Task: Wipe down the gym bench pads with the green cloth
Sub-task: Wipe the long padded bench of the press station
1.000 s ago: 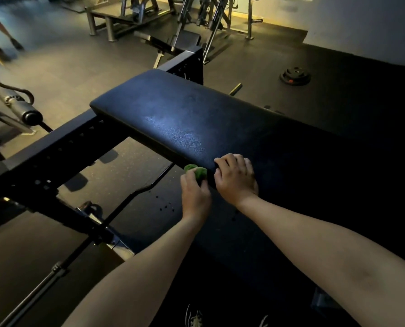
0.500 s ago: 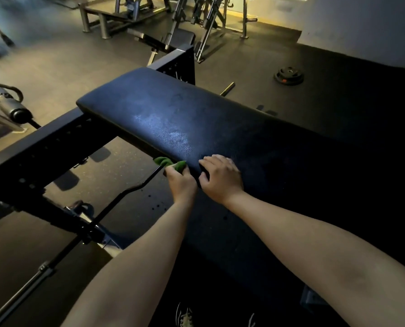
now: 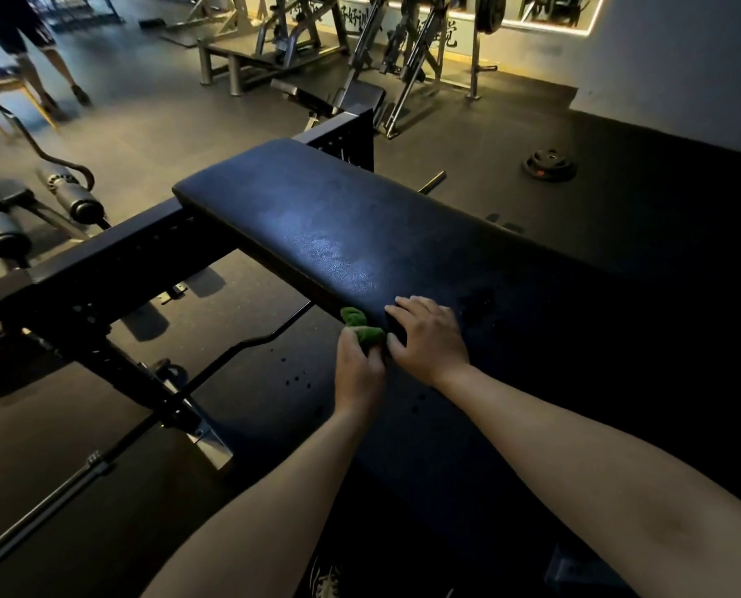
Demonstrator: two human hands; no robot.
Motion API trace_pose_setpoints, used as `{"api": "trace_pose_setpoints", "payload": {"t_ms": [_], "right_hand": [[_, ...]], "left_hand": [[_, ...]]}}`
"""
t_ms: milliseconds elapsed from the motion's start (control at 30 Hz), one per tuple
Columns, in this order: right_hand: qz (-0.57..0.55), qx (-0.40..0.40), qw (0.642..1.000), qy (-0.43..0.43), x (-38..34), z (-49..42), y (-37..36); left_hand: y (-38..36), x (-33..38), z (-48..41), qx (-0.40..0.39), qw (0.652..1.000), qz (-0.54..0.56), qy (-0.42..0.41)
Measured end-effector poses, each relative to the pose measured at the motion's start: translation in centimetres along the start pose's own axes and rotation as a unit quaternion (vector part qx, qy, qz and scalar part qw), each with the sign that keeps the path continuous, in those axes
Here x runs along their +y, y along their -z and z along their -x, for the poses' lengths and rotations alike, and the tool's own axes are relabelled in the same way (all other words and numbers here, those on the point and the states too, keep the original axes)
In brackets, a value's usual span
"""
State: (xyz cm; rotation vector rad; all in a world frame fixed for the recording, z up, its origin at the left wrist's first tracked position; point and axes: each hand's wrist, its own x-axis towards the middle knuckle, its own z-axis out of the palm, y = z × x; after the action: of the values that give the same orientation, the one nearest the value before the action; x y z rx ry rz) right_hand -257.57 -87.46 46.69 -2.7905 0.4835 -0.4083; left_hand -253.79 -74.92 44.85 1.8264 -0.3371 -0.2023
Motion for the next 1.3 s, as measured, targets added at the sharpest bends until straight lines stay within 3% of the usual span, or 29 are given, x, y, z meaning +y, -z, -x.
{"api": "trace_pose_setpoints", "payload": {"t_ms": [67, 167, 300, 467, 567, 733, 933, 1033, 1100, 1200, 1300], "right_hand": [[-0.029, 0.018, 0.999, -0.015, -0.2, 0.1, 0.0], [-0.059, 0.033, 0.997, -0.028, -0.1, 0.0, 0.1], [-0.064, 0.061, 0.996, -0.032, -0.2, -0.1, -0.4], [-0.018, 0.078, 0.996, -0.030, -0.8, -0.5, -0.7], [-0.013, 0.077, 0.997, -0.022, -0.9, -0.2, -0.6], [-0.104, 0.077, 0.991, -0.033, -0.6, 0.5, 0.4], [-0.180, 0.056, 0.981, -0.038, -0.8, 0.6, 0.7], [-0.259, 0.025, 0.965, -0.035, -1.8, 0.2, 0.9], [-0.326, 0.004, 0.945, -0.028, -2.4, -0.1, 1.3], [-0.343, 0.002, 0.939, -0.024, -2.5, -1.1, 1.9], [-0.241, 0.027, 0.970, -0.032, -1.5, -2.4, 2.5]], "left_hand": [[0.8, 0.3, -1.6, 0.015, 1.000, 0.001, -0.022], [1.4, -0.4, -4.8, 0.057, 0.998, 0.026, 0.017], [0.7, -0.7, -6.2, 0.007, 0.993, 0.016, 0.113], [-0.1, -0.5, -3.3, 0.019, 0.993, -0.008, 0.114], [-0.5, -0.6, -0.9, -0.010, 0.997, -0.013, 0.074], [-0.4, -0.4, 1.0, -0.095, 0.989, -0.081, -0.083], [1.5, 2.3, -0.1, -0.087, 0.994, 0.026, -0.065], [1.3, 4.7, -2.0, -0.076, 0.974, 0.198, 0.084], [1.1, 5.7, -3.5, -0.111, 0.953, 0.255, 0.117], [0.6, 6.8, -4.7, -0.159, 0.959, 0.219, 0.078], [0.5, 6.3, -6.5, -0.139, 0.990, -0.032, 0.016]]}}
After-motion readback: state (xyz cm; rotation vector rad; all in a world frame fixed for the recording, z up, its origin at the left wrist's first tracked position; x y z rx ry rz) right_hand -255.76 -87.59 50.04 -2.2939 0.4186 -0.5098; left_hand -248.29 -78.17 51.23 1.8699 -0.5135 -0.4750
